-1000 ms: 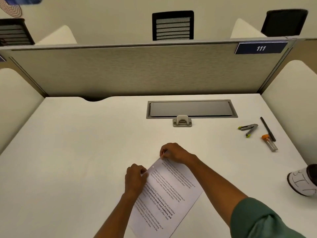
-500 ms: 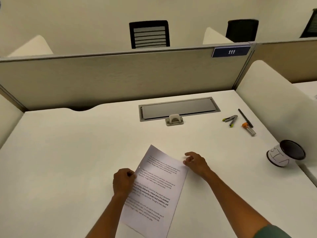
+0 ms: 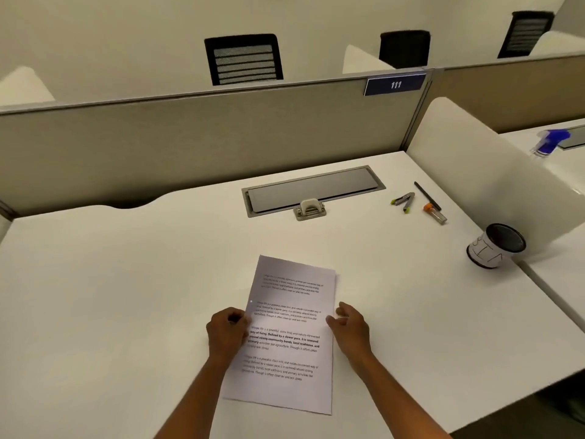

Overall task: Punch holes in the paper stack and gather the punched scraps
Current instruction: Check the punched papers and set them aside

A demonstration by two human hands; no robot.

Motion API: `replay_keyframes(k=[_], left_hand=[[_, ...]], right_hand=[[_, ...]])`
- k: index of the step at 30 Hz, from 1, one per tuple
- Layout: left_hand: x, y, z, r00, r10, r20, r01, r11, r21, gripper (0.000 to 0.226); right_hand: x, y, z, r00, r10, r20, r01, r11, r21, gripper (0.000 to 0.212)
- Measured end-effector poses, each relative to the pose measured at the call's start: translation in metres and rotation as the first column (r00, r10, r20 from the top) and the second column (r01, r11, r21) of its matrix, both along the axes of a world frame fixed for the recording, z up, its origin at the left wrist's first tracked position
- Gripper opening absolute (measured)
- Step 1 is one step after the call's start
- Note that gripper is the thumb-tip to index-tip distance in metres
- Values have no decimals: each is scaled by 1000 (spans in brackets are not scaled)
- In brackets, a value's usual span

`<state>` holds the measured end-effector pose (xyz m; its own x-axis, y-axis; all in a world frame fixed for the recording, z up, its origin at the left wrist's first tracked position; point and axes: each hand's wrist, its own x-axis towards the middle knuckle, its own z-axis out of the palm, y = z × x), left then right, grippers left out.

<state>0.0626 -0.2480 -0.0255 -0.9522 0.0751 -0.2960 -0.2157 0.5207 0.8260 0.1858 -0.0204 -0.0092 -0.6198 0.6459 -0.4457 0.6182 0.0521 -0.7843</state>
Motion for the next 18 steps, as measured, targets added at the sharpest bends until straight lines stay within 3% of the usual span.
replay_keyframes(k=[5,9,15,18], left_hand=[[6,-11,0,998,47,39,-51,993,102,20],[10,-19,1,993,86,79,-101,973,208,15],[16,-30,7,989,123,80,-143,933,331,10],[15,-29,14,987,147,64,-160,914,373,4]], right_hand=[[-11,0,1,998,57,-5,-57,997,-48,64],[-16,3,0,988,145,44,-144,989,-34,34],[-19,1,1,995,100,-10,-100,992,-72,9],[-23,-1,10,991,92,-101,-104,988,-113,7]])
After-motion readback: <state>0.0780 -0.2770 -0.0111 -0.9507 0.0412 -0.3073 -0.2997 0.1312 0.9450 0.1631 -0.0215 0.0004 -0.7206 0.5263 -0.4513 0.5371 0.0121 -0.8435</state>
